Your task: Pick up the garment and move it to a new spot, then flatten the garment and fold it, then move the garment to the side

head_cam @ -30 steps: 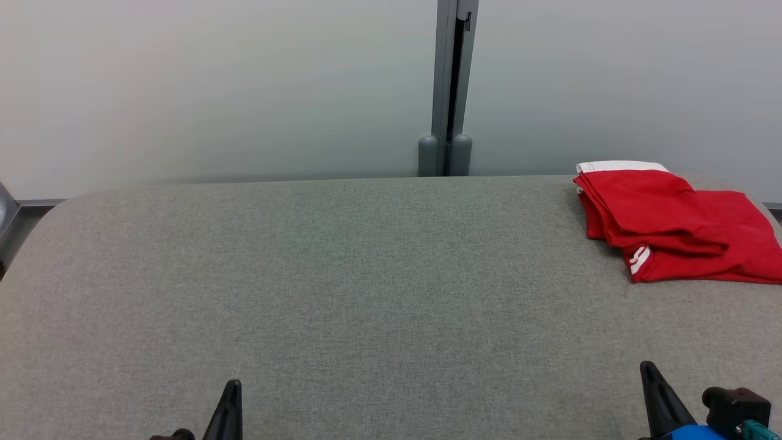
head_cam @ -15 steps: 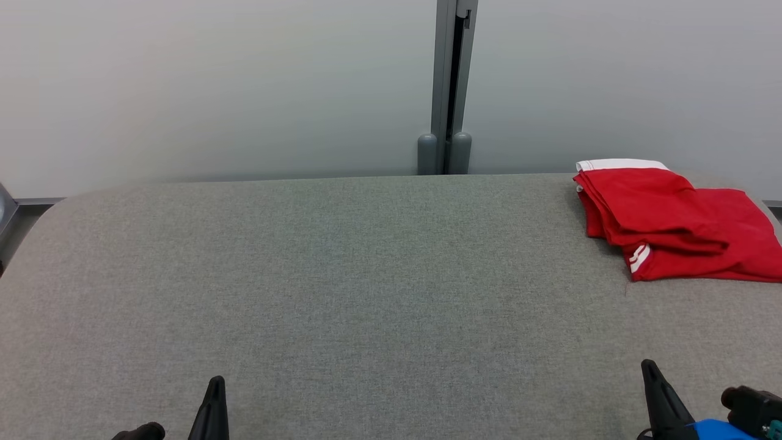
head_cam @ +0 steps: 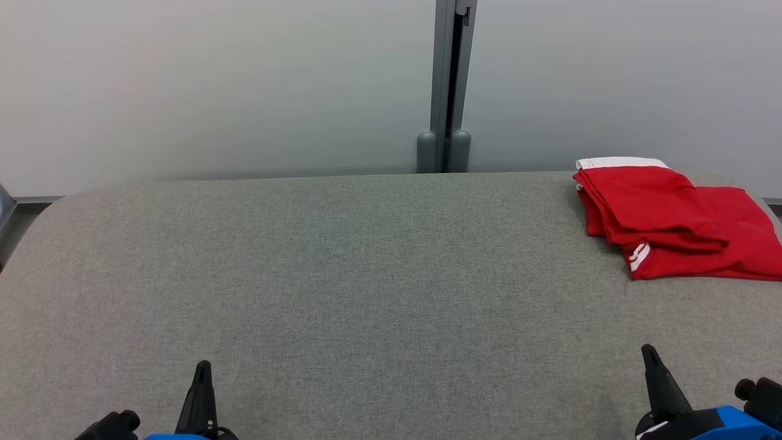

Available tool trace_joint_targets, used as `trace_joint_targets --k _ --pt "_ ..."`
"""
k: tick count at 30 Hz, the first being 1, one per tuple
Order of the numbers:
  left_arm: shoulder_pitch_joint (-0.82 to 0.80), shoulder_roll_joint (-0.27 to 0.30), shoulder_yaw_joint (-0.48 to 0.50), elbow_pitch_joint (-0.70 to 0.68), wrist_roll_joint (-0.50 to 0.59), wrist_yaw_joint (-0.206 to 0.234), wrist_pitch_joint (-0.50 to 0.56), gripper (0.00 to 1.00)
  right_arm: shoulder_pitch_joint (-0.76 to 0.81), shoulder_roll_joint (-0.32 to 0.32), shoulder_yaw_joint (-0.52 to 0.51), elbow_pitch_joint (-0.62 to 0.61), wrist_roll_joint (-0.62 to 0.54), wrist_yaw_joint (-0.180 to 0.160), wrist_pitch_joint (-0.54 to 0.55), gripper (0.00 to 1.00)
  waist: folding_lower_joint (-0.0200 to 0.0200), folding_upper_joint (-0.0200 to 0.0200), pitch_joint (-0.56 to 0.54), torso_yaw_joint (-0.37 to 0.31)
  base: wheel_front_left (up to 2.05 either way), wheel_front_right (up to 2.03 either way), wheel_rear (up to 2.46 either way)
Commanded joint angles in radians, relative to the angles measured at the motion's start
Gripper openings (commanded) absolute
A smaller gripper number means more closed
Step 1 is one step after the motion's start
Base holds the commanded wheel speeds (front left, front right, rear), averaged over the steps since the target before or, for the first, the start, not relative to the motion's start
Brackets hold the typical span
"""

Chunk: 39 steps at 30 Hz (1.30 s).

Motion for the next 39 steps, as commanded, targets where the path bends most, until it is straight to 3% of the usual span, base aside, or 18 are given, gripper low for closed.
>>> trace_joint_targets --k 1,39 --pt "-0.035 0.003 0.013 -0.016 -0.033 -0.004 0.009 0.0 -0.03 -0.006 0.001 -0.012 0.038 0.0 0.004 0.0 0.0 -0.0001 0.0 0.0 0.0 0.0 0.0" --pt "-0.114 -0.008 0.084 -0.035 -0.454 -0.008 0.127 0.0 -0.093 -0.011 0.006 -0.003 0.497 0.0 0.056 0.0 0.0 -0.0001 0.013 -0.006 0.0 0.0 0.0"
